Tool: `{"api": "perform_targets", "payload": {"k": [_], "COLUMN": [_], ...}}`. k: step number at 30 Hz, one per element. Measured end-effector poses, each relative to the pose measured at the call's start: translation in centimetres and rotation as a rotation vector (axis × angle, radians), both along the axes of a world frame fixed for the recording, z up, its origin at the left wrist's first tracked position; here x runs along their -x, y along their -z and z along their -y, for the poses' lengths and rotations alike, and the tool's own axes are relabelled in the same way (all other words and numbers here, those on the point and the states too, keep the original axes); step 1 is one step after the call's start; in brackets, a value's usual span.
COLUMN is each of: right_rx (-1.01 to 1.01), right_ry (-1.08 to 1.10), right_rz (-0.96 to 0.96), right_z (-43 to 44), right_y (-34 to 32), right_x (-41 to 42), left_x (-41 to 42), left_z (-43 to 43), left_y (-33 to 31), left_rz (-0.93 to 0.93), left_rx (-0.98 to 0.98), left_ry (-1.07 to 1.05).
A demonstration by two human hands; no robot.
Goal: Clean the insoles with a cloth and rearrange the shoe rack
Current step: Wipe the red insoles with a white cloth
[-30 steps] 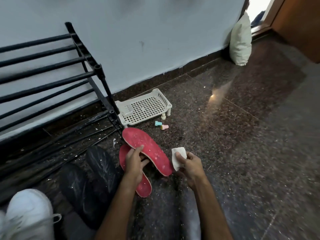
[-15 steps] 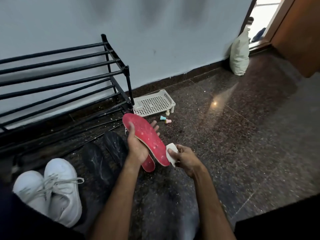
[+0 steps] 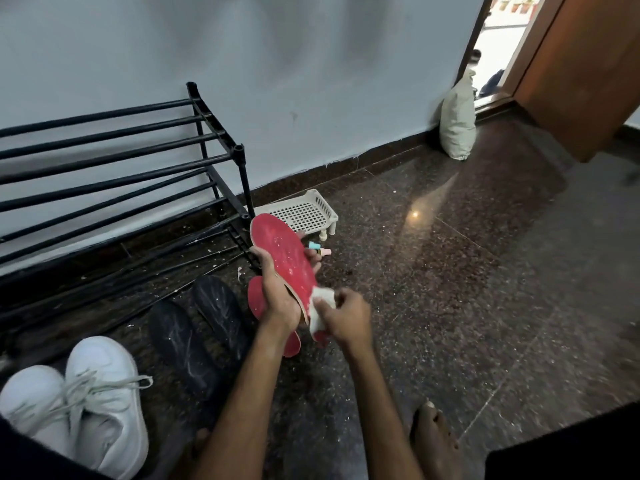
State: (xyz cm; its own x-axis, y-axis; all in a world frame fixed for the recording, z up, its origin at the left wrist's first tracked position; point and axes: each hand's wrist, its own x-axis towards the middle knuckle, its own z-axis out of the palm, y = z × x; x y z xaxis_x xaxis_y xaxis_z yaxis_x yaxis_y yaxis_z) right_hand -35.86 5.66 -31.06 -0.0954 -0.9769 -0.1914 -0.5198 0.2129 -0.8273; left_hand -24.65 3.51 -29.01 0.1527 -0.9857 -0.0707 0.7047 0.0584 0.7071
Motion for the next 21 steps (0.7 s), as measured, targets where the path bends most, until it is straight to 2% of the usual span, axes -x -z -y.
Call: {"api": "perform_targets", "payload": {"k": [2, 3, 4, 5, 7, 9, 10, 11, 12, 15, 16, 17, 19, 21], "right_rx": [-0.143, -0.18, -0.195, -0.182, -0.049, -0.014, -0.037, -0.06, -0.075, -0.158, -0.203, -0.221, -0.158, -0.02], "right_ry": [0.096, 0.142, 0.199, 0.241, 0.299, 0.174, 0.095, 0.035, 0.006, 0.023, 0.051, 0.099, 0.232, 0.299], "right_rz": [-0.274, -0.311, -0.265, -0.17, 0.244, 0.797, 0.914, 0.9, 0.751, 0.007, -0.172, -0.249, -0.16, 0.201], "right_z": [-1.8, -2.3, -2.3, -1.7, 0.1, 1.3, 1.7, 1.9, 1.7, -0.3, -1.5, -2.2, -2.0, 0.0], "right_y": [3.6, 5.1, 5.5, 5.5, 3.4, -0.5, -1.9, -2.2, -1.7, 4.5, 6.3, 7.5, 7.5, 5.1], "right_x": [2.0, 3.1, 3.9, 4.5, 4.2, 2.6, 1.5, 0.6, 0.0, 1.3, 2.4, 3.6, 4.9, 5.0], "left_x": [-0.7, -1.0, -1.2, -1.3, -1.0, -0.7, -0.6, -0.6, -0.7, -1.3, -1.6, -1.9, -2.3, -2.3], "left_z": [0.3, 0.4, 0.5, 0.6, 0.4, 0.5, 0.6, 0.6, 0.7, 0.8, 0.9, 0.9, 0.8, 0.6], "left_y": [0.5, 0.9, 1.2, 1.3, 1.6, 2.0, 2.0, 2.0, 1.9, 1.4, 1.3, 1.3, 1.4, 1.7], "left_rz": [-0.001, -0.011, -0.021, -0.024, -0.024, -0.045, -0.052, -0.056, -0.057, -0.059, -0.06, -0.063, -0.054, -0.048], "left_rx": [0.029, 0.037, 0.046, 0.048, 0.043, 0.021, 0.02, 0.024, 0.031, 0.06, 0.058, 0.056, 0.044, 0.022], "left_ry": [-0.008, -0.011, -0.01, -0.003, 0.013, 0.023, 0.028, 0.037, 0.042, 0.021, 0.013, 0.009, 0.008, 0.006]}}
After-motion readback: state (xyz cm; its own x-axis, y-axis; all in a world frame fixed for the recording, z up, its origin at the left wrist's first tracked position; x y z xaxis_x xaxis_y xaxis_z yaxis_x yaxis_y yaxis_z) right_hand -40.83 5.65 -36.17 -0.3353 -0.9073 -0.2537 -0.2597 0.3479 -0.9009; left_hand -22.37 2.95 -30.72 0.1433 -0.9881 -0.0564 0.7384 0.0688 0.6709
